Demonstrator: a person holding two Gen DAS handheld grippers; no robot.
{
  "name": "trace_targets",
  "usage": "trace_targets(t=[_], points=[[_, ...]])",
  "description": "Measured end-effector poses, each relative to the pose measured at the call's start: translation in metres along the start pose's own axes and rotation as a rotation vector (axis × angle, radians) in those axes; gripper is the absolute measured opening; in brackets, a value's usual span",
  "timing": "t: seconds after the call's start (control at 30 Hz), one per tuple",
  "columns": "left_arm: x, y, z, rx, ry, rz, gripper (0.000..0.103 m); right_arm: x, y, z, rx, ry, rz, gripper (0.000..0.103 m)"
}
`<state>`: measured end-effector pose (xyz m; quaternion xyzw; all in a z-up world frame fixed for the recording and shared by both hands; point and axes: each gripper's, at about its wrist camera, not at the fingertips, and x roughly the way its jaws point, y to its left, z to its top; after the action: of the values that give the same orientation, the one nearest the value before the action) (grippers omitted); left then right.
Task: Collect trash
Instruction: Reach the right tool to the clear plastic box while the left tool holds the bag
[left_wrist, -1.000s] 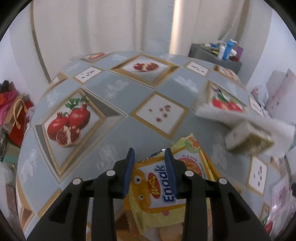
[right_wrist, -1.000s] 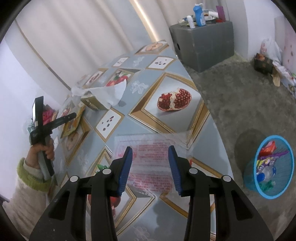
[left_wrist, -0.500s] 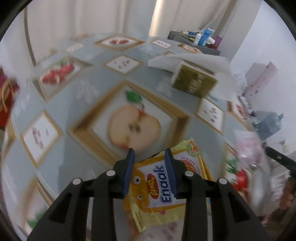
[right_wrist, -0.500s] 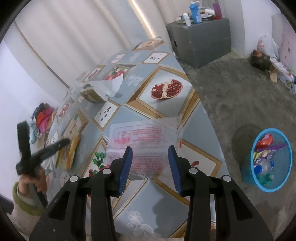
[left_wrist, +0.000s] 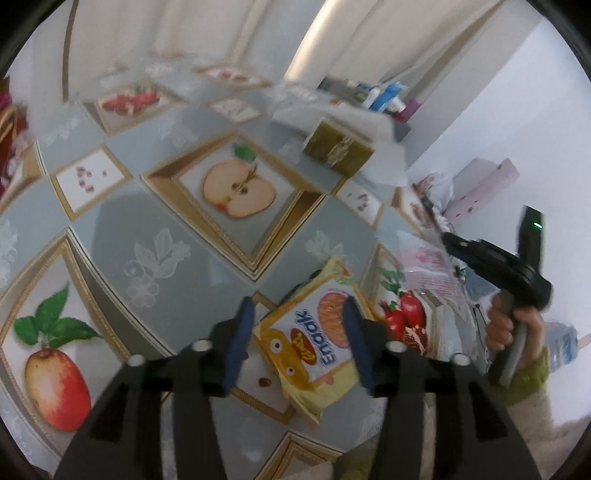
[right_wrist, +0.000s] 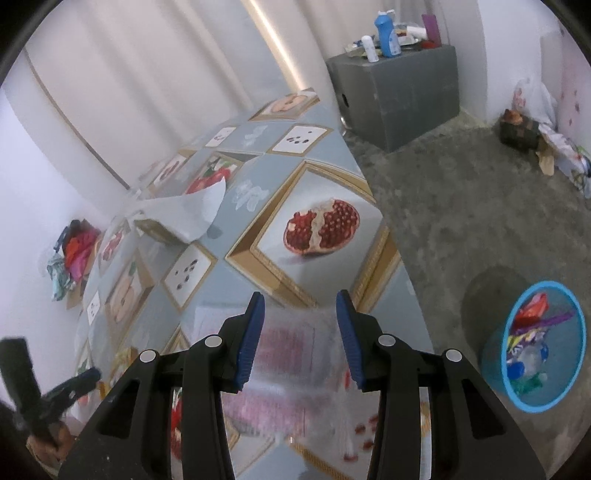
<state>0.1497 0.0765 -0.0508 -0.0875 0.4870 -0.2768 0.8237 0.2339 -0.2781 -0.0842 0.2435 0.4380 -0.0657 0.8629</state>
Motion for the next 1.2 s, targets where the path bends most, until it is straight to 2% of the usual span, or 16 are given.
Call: trace_targets(t=[0.27,0.53,0.6,0.77,0.87,0.97,1.1,1.2], points=[[-0.016,-0.024,-0.009,0.062,-0.089,-0.118,0.051,-0.004,0.010,-0.016,-0.030,0.076,-0.042,0.038],[0.012,-0.045,-0.012,0.111,-0.057,-0.122,0.051,-0.028,0.021,-0.060,-0.015,0.135,-0.023,0.038],[0.016,-0.049,-0.016,0.122,-0.048,-0.121,0.051,-0.031,0.020,-0.065,0.003,0.132,-0.012,0.038],[0.017,-0.063,-0.025,0.150,-0.039,-0.170,0.051,-0.034,0.014,-0.063,0.057,0.115,0.036,0.039],[0.020,-0.076,-0.028,0.202,-0.042,-0.169,0.051,-0.051,0.010,-0.059,0.085,0.056,0.072,0.039],[0.026,-0.085,-0.029,0.238,-0.033,-0.179,0.039,-0.064,0.005,-0.061,0.094,0.048,0.086,0.039],[0.039,-0.095,-0.028,0.266,-0.006,-0.196,0.023,-0.070,-0.011,-0.074,0.144,0.105,0.086,0.039],[0.050,-0.104,-0.030,0.306,0.017,-0.197,0.016,-0.066,-0.022,-0.086,0.212,0.150,0.125,0.040]])
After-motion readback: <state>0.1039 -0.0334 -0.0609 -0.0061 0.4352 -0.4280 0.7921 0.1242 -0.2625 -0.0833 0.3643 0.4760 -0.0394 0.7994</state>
